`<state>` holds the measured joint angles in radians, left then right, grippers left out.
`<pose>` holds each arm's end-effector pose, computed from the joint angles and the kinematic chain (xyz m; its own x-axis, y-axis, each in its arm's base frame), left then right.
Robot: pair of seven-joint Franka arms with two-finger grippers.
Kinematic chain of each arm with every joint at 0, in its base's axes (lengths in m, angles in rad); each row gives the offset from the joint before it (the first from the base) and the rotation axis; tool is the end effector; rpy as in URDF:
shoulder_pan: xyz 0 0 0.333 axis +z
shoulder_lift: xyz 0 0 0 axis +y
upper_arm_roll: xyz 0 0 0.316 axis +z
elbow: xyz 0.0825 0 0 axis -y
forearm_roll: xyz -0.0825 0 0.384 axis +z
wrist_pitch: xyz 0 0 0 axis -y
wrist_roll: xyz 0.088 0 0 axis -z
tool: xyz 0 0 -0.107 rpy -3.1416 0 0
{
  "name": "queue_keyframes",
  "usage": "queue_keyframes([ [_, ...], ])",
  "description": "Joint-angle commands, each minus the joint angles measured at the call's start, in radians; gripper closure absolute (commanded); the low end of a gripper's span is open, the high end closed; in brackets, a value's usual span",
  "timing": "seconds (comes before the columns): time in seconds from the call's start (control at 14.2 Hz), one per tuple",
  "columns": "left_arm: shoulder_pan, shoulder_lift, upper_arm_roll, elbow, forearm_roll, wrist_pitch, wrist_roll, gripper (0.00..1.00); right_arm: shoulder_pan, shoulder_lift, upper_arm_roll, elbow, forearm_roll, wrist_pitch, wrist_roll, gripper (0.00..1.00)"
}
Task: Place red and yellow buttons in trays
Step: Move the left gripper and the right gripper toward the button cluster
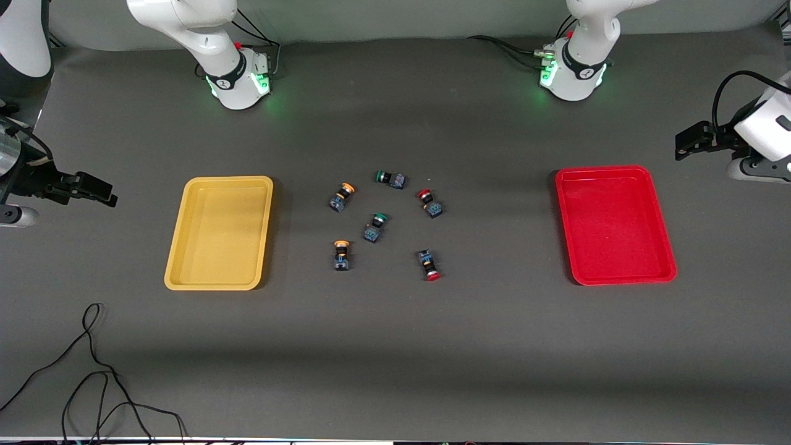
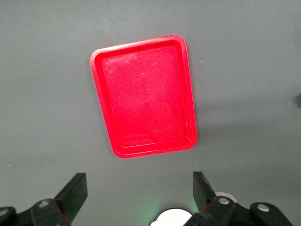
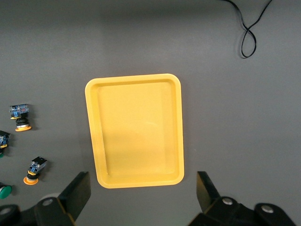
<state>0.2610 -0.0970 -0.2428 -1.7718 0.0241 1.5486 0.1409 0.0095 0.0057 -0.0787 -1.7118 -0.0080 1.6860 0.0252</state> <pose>0.5165 0.0069 0.5790 0.9840 -0.1178 -0.1340 -0.1227 -0.9920 -0.0287 0.5594 -0.0394 0.5643 0.9951 -0.0933 -0.0313 -0.0931 -0.9956 0.0092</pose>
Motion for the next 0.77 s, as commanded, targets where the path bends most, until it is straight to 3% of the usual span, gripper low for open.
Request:
queue_keyframes([
  [0.0, -0.008, 0.003, 0.005, 0.015, -0.003, -0.031, 0.014, 0.00, -0.005, -0.010, 0.008, 0.008, -0.015, -0.019, -0.019, 0.00],
  [0.28, -0.009, 0.003, 0.005, 0.015, -0.003, -0.036, 0.011, 0.00, 0.018, -0.007, 0.013, 0.001, -0.010, -0.026, -0.001, 0.00],
  [0.49, -0.011, 0.003, 0.003, 0.015, -0.003, -0.057, 0.002, 0.00, 0.143, -0.007, 0.010, -0.040, 0.046, -0.011, 0.115, 0.00],
  [0.7, -0.020, 0.002, 0.000, 0.008, -0.007, -0.062, -0.003, 0.00, 0.329, -0.015, 0.010, -0.120, 0.066, 0.096, 0.382, 0.00],
])
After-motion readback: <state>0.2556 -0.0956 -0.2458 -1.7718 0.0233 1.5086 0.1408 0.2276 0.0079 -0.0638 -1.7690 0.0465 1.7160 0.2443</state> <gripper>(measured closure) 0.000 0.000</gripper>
